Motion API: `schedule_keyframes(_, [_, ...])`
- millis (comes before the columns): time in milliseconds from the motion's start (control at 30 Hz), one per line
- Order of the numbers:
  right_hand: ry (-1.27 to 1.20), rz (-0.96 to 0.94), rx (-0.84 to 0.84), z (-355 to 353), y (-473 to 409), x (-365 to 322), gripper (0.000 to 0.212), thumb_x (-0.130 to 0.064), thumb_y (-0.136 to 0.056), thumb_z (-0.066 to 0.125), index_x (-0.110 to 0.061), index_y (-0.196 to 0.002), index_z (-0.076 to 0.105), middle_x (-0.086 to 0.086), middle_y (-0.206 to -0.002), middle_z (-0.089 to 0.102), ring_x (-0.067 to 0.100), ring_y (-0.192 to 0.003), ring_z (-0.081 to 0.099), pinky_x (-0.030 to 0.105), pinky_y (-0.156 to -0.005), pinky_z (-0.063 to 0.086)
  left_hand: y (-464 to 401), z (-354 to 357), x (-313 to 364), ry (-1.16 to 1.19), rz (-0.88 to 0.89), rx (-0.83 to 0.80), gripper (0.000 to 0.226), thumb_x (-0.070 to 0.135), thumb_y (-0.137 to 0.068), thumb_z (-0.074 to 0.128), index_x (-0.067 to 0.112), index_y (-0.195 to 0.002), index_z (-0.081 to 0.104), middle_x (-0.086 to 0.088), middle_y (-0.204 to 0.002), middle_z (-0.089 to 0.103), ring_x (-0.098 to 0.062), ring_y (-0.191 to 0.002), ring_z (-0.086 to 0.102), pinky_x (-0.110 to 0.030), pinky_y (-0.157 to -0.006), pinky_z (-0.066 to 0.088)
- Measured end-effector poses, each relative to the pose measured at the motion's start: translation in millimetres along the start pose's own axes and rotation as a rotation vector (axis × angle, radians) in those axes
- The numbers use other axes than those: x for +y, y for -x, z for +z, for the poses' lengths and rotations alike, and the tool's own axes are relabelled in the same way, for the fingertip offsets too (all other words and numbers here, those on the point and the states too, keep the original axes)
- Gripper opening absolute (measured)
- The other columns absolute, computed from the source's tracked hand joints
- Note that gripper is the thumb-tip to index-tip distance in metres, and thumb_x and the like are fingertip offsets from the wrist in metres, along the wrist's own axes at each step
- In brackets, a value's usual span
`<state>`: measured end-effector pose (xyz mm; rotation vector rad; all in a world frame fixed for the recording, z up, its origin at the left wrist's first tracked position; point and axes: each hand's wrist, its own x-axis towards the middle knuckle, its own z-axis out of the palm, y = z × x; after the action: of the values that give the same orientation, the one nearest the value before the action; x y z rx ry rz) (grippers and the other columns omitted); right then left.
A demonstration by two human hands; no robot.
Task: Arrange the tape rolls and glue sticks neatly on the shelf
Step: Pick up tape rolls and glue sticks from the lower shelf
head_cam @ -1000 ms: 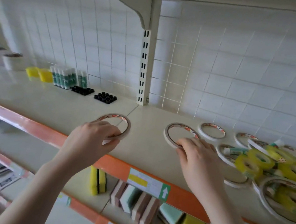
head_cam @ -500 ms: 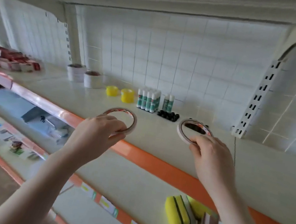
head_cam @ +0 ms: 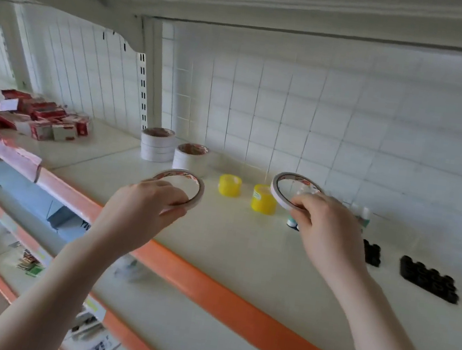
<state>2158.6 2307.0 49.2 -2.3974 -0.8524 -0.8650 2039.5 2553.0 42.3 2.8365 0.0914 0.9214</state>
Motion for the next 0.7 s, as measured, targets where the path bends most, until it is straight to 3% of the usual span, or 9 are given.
schedule_keyframes(200, [-0.061,0.018,-0.061,58,-85,-39,0.009,-0.017,-0.086,0.062,-0.011,-0.088,0.067,0.006,-0.086,0.067,0.029,-0.083,0.057,0.035,-0.067,0.039,-51,-10,-83,0.002,0.054,0.088,0.014,0.033,-0.076,0.058,0.023,-0.075,0.068,0.006,-0.068,0.063,-0.022,-0.064,0.06,-0.035,-0.05,0.049])
schedule_keyframes(333, [-0.077,0.022,-0.134,102,-125,-66,0.01,-0.021,-0.088,0.06,-0.015,-0.088,0.067,0.004,-0.086,0.065,0.025,-0.083,0.056,0.034,-0.067,0.04,-79,-4,-132,0.015,0.069,0.063,0.002,0.024,-0.079,0.068,0.023,-0.079,0.068,0.006,-0.069,0.062,-0.024,-0.067,0.06,-0.034,-0.053,0.049])
schedule_keyframes(500, [-0.078,0.033,-0.231,153,-161,-96,0.012,-0.021,-0.089,0.058,-0.016,-0.092,0.068,0.003,-0.089,0.066,0.023,-0.085,0.056,0.035,-0.073,0.045,-108,11,-186,0.05,0.094,0.049,0.016,0.035,-0.081,0.058,0.024,-0.078,0.069,0.007,-0.07,0.062,-0.022,-0.068,0.059,-0.036,-0.055,0.05])
schedule_keyframes(700, [-0.014,0.116,-0.318,197,-182,-115,0.012,-0.02,-0.09,0.056,-0.018,-0.091,0.068,0.002,-0.089,0.067,0.023,-0.085,0.057,0.032,-0.07,0.044,-137,23,-238,0.139,0.135,0.021,0.002,0.022,-0.081,0.071,0.024,-0.081,0.07,0.009,-0.073,0.064,-0.022,-0.069,0.061,-0.038,-0.055,0.052])
